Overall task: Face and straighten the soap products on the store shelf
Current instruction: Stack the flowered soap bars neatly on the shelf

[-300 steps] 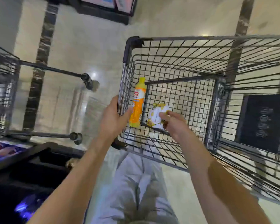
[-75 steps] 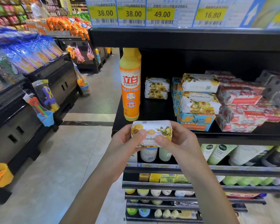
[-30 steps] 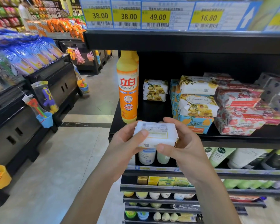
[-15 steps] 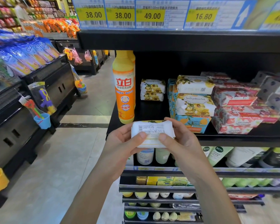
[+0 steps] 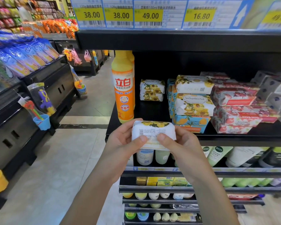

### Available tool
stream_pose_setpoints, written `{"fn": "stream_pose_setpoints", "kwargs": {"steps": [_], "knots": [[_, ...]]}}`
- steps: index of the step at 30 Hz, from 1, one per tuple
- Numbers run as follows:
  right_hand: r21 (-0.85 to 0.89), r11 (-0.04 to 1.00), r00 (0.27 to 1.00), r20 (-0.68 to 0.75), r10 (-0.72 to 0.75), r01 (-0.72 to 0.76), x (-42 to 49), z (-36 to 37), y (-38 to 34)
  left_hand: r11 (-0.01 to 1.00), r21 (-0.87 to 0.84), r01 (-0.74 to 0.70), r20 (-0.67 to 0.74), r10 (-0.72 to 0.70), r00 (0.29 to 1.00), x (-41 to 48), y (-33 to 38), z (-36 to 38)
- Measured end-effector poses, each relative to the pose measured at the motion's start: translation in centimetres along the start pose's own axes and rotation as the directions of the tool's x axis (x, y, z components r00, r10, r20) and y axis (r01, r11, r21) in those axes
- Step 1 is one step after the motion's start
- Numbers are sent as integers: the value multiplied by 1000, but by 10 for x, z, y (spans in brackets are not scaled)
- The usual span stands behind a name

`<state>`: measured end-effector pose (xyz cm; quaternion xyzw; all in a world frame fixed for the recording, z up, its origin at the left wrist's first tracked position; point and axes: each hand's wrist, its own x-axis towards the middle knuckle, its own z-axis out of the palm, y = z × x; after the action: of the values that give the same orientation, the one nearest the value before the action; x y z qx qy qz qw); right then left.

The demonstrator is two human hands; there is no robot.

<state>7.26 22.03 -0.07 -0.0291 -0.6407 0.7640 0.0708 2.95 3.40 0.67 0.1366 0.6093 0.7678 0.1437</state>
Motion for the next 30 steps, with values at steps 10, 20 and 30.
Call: {"fn": "stream_pose_setpoints", "kwargs": {"steps": [10,20,30], "knots": [[3,991,990,37,-137,137,0,-2,2,997,-9,71,59,-71,996,-3,4,5],[-17,979,976,76,-203,204,0,-4,1,993,-29,118,21,-118,993,-1,6,10],[-33,996,997,7,-79,79,-2,4,0,996,34,87,-25,-86,996,-1,1,6]]}}
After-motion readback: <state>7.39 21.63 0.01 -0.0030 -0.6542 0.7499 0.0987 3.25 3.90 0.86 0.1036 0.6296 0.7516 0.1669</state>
